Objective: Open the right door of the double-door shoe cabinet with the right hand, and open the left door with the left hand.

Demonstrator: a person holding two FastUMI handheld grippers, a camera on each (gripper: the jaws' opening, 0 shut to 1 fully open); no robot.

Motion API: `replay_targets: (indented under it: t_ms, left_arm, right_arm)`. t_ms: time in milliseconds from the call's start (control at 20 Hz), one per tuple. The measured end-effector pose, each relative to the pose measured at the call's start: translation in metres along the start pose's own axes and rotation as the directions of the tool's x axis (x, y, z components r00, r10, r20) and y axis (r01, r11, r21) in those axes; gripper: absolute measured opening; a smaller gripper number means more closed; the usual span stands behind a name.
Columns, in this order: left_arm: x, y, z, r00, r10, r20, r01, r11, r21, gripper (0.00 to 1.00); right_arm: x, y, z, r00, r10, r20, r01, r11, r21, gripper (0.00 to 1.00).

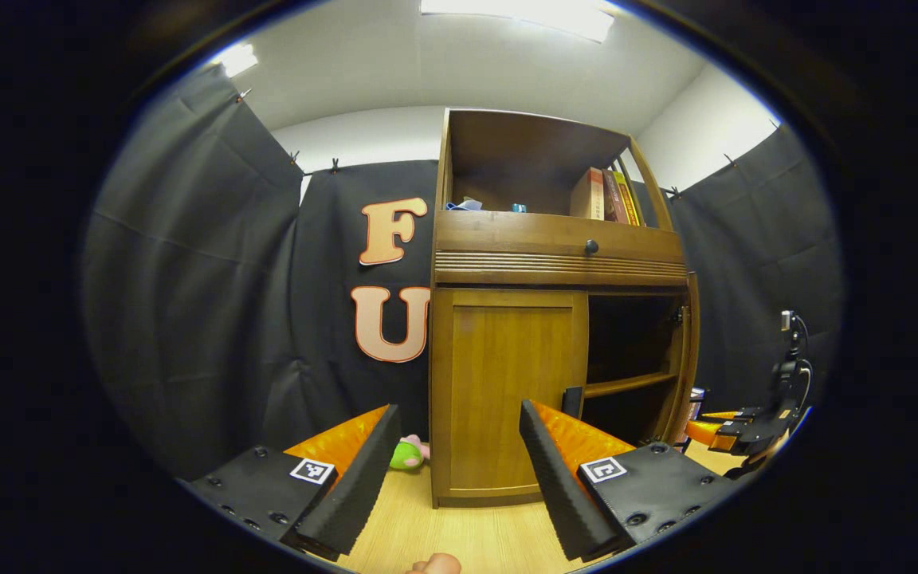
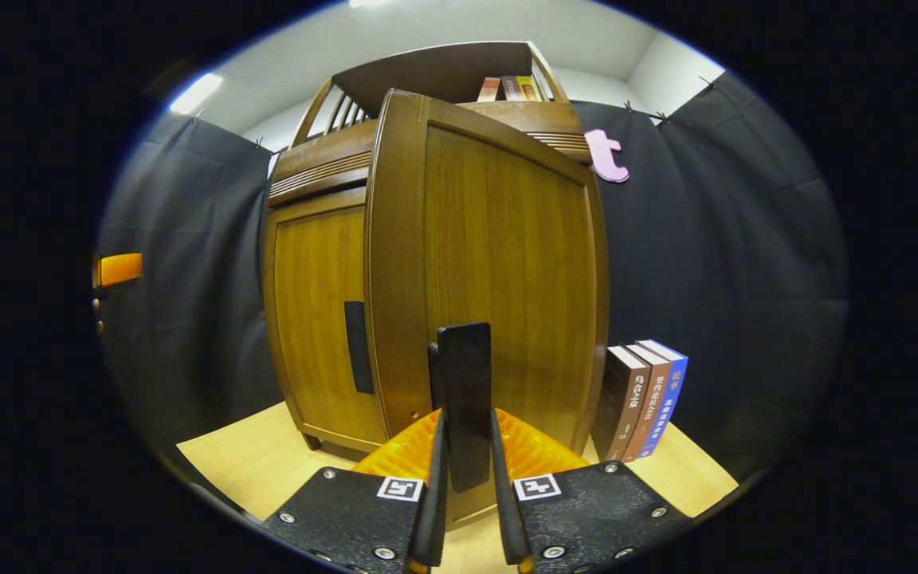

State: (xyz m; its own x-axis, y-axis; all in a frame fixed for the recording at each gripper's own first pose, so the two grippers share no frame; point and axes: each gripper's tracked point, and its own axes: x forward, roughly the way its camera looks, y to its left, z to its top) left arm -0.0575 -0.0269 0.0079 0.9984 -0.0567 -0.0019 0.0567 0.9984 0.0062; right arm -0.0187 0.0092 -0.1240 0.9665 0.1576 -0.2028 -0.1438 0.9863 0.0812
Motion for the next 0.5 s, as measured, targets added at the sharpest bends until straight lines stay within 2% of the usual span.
replay_targets:
  t_ms: [150, 400, 450, 500]
  left_arm:
    - [-0.001, -0.009, 0.0, 1.0, -0.017, -0.001, 0.017, 1.0, -0.001, 0.96]
    - [-0.004, -0.018, 0.003, 0.999, -0.039, 0.007, 0.04, 0.999, -0.004, 0.94]
    - [-0.005, -0.018, 0.002, 0.999, -0.043, 0.007, 0.043, 0.999, -0.003, 0.95]
    - [-0.005, -0.018, 0.002, 0.999, -0.042, 0.007, 0.042, 0.999, -0.004, 0.96]
  right_arm:
    - [-0.018, -0.016, 0.001, 0.999, -0.032, 0.006, 0.032, 0.999, -0.006, 0.27]
    - [-0.031, -0.039, -0.002, 0.996, -0.091, 0.006, 0.091, 0.996, -0.009, 0.16]
    - [-0.033, -0.042, -0.003, 0.995, -0.098, 0.005, 0.098, 0.995, -0.004, 0.25]
    - [-0.036, -0.045, -0.003, 0.995, -0.103, 0.003, 0.103, 0.995, -0.003, 0.14]
